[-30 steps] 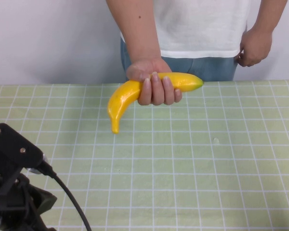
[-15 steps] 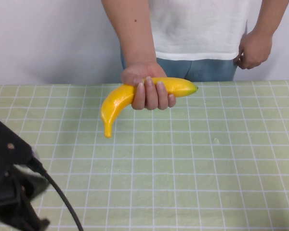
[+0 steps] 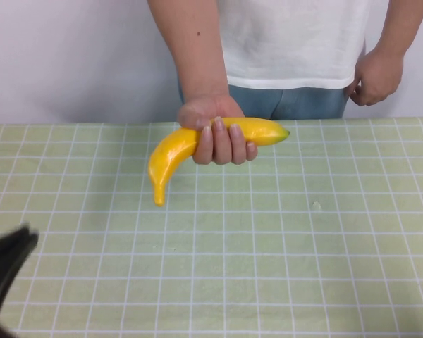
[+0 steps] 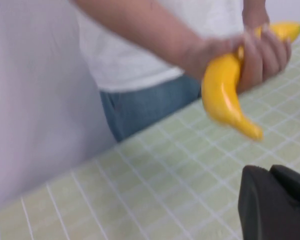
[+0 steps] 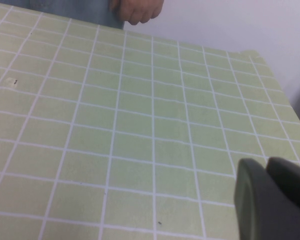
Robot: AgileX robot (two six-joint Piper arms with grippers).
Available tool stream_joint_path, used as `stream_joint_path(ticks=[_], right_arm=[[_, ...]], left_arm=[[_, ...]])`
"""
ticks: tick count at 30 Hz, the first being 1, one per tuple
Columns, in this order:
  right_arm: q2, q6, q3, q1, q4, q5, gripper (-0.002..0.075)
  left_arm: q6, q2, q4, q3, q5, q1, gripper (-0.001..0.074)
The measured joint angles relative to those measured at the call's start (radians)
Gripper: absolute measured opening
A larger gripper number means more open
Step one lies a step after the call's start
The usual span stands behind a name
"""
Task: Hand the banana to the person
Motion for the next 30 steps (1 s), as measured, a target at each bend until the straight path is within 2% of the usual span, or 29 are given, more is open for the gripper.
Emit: stream_joint_path(ticks=[3,11,14,21,30], right_arm=[[0.000,0.000,0.000,0.000,0.000,0.000,-0.0008],[0.000,0.000,0.000,0.000,0.000,0.000,-0.0008],[0.000,0.000,0.000,0.000,0.000,0.000,-0.0008],[0.000,0.000,0.000,0.000,0.000,0.000,-0.0007],[0.000,0.000,0.000,0.000,0.000,0.000,-0.0008]], left_arm=[[-0.054,-0.108,-0.037,0.100,0.000,0.057,-0.0003],[-0.153,-0.305,-0.133,0.297,-0.002,0.333,-0.0003],[-0.169,-0.357,-0.141,0.360,-0.002,0.405,-0.0003],[-0.202,-0.447,-0.146,0.388,0.136,0.447,-0.0003],[-0.212,-0.452,-0.148,0.388,0.144,0.447,-0.0003]])
